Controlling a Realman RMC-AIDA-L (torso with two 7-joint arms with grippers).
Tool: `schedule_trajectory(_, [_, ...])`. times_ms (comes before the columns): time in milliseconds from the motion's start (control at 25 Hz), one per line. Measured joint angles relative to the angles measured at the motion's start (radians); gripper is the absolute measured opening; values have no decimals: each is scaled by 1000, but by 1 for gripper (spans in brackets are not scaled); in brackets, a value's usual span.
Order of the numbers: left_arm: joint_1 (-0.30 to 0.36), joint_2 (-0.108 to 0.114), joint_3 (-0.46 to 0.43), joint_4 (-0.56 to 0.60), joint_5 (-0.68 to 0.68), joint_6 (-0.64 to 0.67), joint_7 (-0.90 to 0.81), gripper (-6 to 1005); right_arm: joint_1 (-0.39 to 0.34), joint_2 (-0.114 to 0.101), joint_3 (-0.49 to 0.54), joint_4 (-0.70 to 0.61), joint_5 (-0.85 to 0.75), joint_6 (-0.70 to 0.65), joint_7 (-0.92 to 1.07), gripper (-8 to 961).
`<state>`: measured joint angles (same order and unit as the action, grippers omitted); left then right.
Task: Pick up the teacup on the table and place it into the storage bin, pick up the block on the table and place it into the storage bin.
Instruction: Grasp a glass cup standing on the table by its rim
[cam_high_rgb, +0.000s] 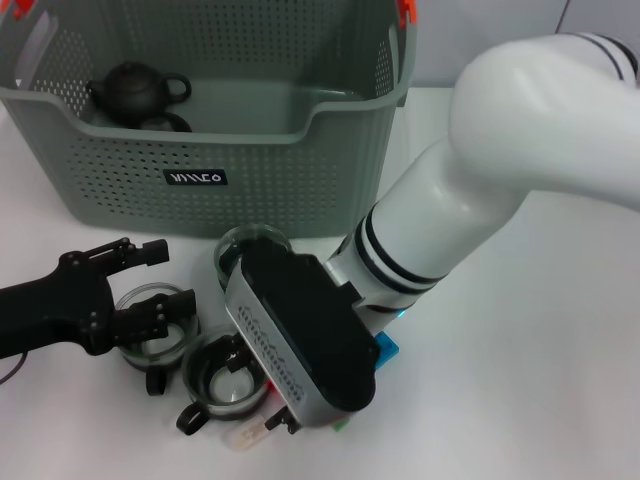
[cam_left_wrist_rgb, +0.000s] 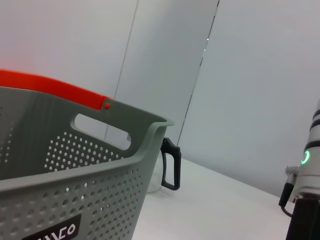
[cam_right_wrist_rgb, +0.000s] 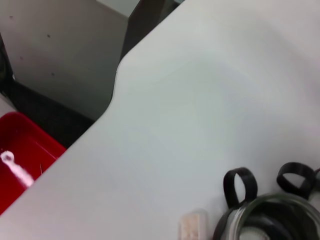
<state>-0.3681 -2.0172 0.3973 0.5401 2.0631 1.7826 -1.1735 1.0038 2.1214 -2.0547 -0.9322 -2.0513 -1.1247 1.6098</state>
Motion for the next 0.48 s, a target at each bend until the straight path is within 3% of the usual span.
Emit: schedule_trajectory(480, [0, 0, 0, 0, 0, -11, 0, 841, 4, 4, -47, 16, 1, 45, -8, 718])
